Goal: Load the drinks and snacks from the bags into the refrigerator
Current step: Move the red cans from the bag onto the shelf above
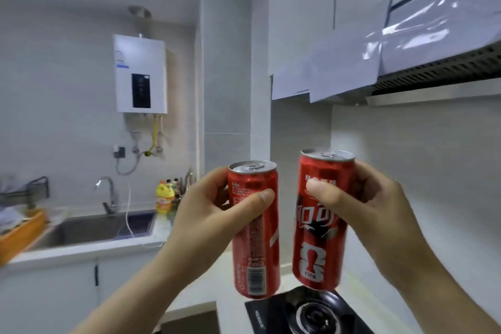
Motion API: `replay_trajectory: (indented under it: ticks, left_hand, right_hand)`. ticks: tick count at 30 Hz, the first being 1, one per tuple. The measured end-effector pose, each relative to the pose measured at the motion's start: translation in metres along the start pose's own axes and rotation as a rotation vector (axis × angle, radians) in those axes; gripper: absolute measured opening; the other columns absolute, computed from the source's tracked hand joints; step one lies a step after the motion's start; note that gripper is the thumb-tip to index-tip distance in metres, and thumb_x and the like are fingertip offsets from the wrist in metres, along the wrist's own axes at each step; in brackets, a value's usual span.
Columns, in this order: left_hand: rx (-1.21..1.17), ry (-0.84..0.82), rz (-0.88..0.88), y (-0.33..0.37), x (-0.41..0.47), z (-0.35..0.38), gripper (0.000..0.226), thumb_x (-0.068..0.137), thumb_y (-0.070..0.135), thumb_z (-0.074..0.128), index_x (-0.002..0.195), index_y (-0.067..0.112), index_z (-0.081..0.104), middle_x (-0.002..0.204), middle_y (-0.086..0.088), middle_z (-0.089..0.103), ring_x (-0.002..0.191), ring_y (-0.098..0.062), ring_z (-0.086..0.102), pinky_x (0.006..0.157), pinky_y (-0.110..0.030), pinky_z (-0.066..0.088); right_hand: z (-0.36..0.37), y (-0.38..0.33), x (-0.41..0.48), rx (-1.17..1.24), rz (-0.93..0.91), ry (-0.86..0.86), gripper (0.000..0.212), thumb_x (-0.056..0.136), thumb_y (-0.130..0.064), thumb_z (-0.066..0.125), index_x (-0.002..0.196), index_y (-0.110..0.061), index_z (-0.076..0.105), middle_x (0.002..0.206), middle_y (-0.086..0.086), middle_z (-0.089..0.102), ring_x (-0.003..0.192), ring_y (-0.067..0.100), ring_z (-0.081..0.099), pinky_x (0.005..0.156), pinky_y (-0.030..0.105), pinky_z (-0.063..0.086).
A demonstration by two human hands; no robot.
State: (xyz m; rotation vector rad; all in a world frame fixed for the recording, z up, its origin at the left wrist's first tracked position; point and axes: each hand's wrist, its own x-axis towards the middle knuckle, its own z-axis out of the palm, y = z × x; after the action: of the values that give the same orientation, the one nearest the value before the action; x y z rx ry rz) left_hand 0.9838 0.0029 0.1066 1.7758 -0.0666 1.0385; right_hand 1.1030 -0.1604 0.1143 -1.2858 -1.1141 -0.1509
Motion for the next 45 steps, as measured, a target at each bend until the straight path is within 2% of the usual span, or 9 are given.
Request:
replay_trajectory:
  ticks: [4,6,11,15,17,21,26,35,45]
  left_hand:
    - [0.094,0.08,0.018,0.021,-0.021,-0.084,0.037,0.061,0.041,0.076,0.093,0.023,0.07,0.085,-0.009,0.072,0.081,-0.02,0.071,0.065,-0.019,0.054]
    - [0.161,0.134,0.016,0.035,-0.035,-0.125,0.035,0.066,0.034,0.077,0.096,0.018,0.069,0.085,-0.01,0.072,0.08,-0.021,0.071,0.064,-0.02,0.054]
    - [0.285,0.273,0.014,0.068,-0.077,-0.217,0.027,0.067,0.037,0.079,0.089,0.024,0.07,0.083,-0.007,0.072,0.077,-0.018,0.071,0.062,-0.018,0.054]
    - [0.355,0.401,0.0,0.091,-0.112,-0.276,0.02,0.068,0.028,0.073,0.086,0.019,0.069,0.079,-0.007,0.072,0.072,-0.015,0.071,0.058,-0.016,0.053]
    - [0.398,0.451,-0.013,0.101,-0.129,-0.302,0.024,0.068,0.034,0.08,0.085,0.022,0.069,0.082,-0.005,0.072,0.074,-0.016,0.071,0.059,-0.016,0.053]
    - [0.477,0.574,-0.026,0.116,-0.161,-0.35,0.036,0.06,0.047,0.074,0.089,0.026,0.07,0.09,-0.007,0.071,0.082,-0.02,0.071,0.065,-0.021,0.055]
    - [0.554,0.748,-0.055,0.134,-0.193,-0.39,0.028,0.068,0.035,0.078,0.089,0.02,0.069,0.081,-0.008,0.072,0.075,-0.018,0.071,0.06,-0.018,0.054]
    - [0.866,1.001,-0.102,0.16,-0.231,-0.446,0.028,0.072,0.03,0.07,0.099,0.021,0.066,0.085,-0.001,0.072,0.079,-0.013,0.071,0.061,-0.016,0.053]
    - [1.174,1.257,-0.238,0.184,-0.292,-0.471,0.045,0.064,0.051,0.073,0.103,0.03,0.066,0.098,0.005,0.073,0.091,-0.01,0.07,0.072,-0.018,0.055]
  right_hand:
    - [0.084,-0.019,0.011,0.101,-0.036,-0.103,0.031,0.061,-0.04,0.087,0.085,-0.03,0.07,0.082,-0.004,0.074,0.076,0.009,0.071,0.063,0.012,0.051]
    - [0.126,-0.031,0.013,0.165,-0.044,-0.147,0.027,0.061,-0.036,0.08,0.085,-0.028,0.071,0.08,-0.004,0.074,0.074,0.009,0.071,0.061,0.012,0.052]
    - [0.228,-0.057,0.009,0.304,-0.063,-0.281,0.031,0.057,-0.037,0.074,0.087,-0.03,0.069,0.08,-0.009,0.074,0.075,0.004,0.07,0.06,0.01,0.051]
    - [0.3,-0.074,0.003,0.396,-0.082,-0.378,0.03,0.058,-0.042,0.085,0.084,-0.037,0.071,0.08,-0.011,0.074,0.076,0.003,0.07,0.059,0.009,0.05]
    - [0.333,-0.082,0.0,0.433,-0.116,-0.437,0.029,0.055,-0.043,0.081,0.082,-0.046,0.069,0.081,-0.01,0.074,0.076,0.004,0.071,0.061,0.009,0.05]
    - [0.397,-0.097,-0.004,0.524,-0.152,-0.556,0.025,0.06,-0.037,0.078,0.084,-0.041,0.071,0.077,-0.01,0.074,0.071,0.002,0.07,0.058,0.011,0.05]
    - [0.476,-0.111,-0.007,0.649,-0.196,-0.705,0.039,0.054,-0.051,0.075,0.091,-0.037,0.071,0.085,-0.006,0.075,0.08,0.009,0.072,0.066,0.015,0.053]
    - [0.596,-0.141,-0.013,0.938,-0.243,-0.929,0.023,0.063,-0.032,0.076,0.085,-0.033,0.072,0.08,-0.002,0.074,0.076,0.011,0.071,0.063,0.015,0.053]
    - [0.694,-0.178,-0.069,1.192,-0.169,-1.179,0.035,0.061,-0.039,0.08,0.093,-0.028,0.07,0.083,-0.009,0.074,0.077,0.005,0.07,0.063,0.01,0.05]
